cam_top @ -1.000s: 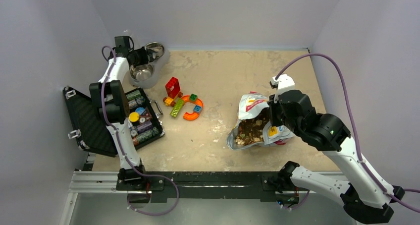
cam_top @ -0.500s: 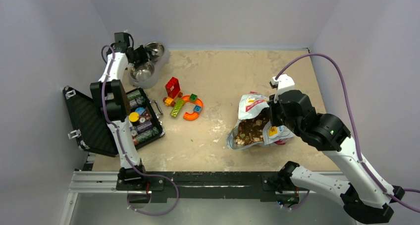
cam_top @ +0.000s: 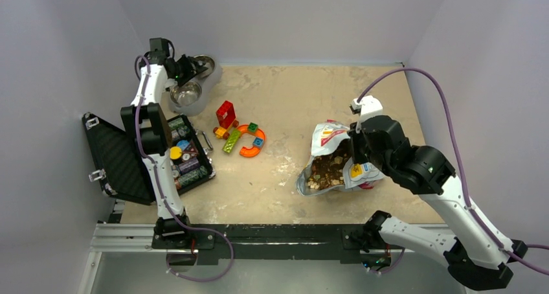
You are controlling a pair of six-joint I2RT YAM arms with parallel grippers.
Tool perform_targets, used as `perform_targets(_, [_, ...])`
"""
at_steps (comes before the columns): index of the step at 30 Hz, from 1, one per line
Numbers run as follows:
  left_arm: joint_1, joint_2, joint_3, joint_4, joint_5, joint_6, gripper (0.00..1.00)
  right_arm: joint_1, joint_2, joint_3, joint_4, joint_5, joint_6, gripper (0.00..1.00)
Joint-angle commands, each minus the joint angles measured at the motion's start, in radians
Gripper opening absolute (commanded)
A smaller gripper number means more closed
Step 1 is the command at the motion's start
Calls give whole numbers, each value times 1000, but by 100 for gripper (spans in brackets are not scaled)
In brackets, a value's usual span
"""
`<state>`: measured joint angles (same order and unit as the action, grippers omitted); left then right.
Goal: Serve the pet food
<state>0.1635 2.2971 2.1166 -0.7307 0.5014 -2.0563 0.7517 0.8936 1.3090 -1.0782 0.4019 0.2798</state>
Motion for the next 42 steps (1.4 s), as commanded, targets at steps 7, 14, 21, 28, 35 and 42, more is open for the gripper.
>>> perform_targets(7, [-1, 28, 105, -1, 93, -298, 0, -4, 25, 54, 97, 25, 2, 0])
perform_targets(14, [-6, 49, 160, -14, 121, -412, 0, -4, 40, 63, 93, 17, -2, 0])
perform_targets(21, [-6, 16, 141, -18, 118, -428, 0, -4, 48, 68, 92, 17, -2, 0])
perform_targets(28, [-5, -15, 31, -20, 119, -430, 0, -4, 47, 69, 87, 20, 2, 0])
perform_targets(35, [-4, -14, 99, -41, 91, -425, 0, -3, 44, 74, 82, 25, 5, 0])
perform_targets(42, [-4, -40, 48, -52, 93, -396, 0, -3, 43, 69, 88, 23, 7, 0])
